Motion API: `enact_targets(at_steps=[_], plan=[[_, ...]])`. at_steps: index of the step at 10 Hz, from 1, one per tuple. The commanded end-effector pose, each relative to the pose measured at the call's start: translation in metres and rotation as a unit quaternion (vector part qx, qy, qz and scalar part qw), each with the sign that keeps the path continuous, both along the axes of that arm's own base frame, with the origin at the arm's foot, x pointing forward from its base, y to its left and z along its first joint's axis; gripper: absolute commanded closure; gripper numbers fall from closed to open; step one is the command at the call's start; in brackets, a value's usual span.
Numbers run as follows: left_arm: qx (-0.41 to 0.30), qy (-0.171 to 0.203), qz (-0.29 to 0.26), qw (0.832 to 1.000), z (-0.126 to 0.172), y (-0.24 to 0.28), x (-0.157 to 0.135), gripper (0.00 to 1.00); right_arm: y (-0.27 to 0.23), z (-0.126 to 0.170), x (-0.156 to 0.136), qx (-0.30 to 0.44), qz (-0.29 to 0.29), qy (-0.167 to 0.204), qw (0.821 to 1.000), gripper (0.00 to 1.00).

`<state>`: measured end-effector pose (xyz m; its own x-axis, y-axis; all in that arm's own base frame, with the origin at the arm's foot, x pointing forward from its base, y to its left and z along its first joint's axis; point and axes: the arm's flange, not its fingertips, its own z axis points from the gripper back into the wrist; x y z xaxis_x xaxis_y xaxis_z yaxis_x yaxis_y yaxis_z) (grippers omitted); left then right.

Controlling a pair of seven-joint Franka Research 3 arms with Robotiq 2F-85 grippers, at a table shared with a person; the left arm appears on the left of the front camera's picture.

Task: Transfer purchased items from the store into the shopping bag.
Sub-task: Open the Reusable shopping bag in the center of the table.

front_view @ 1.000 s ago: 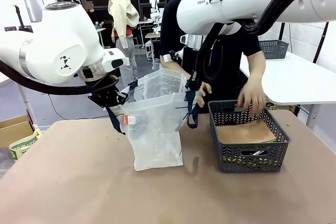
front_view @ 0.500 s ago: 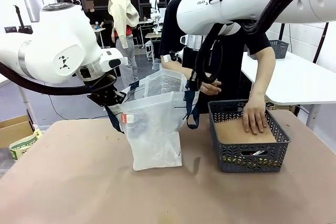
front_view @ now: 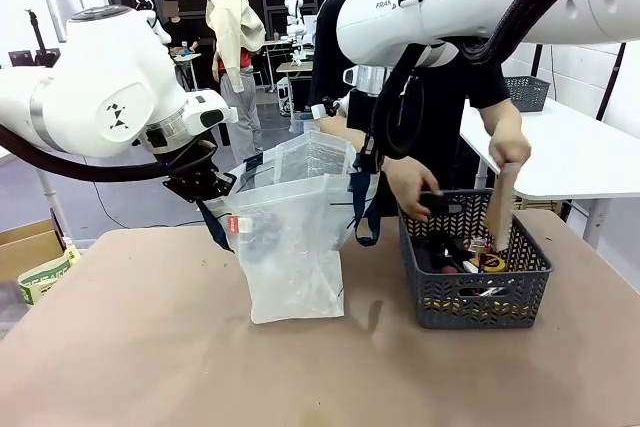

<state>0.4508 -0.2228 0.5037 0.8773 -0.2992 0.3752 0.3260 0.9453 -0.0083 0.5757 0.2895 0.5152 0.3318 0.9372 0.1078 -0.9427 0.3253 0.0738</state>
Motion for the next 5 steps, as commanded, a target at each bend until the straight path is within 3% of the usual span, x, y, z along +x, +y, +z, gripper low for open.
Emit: enact_targets(at_steps=[1, 5], plan=[[-0.010, -0.004, -0.018, 1.000, -0.0023, 0.0049, -0.0001, 1.00, -0.0025, 0.0010, 0.0041, 0.011, 0.017, 0.007, 1.000, 1.00], [-0.001, 0.001, -0.003, 1.000, -0.0003, -0.0001, 0.0001, 1.00, 0.0002, 0.0007, 0.0001, 0.001, 0.004, -0.001, 1.000, 1.00]])
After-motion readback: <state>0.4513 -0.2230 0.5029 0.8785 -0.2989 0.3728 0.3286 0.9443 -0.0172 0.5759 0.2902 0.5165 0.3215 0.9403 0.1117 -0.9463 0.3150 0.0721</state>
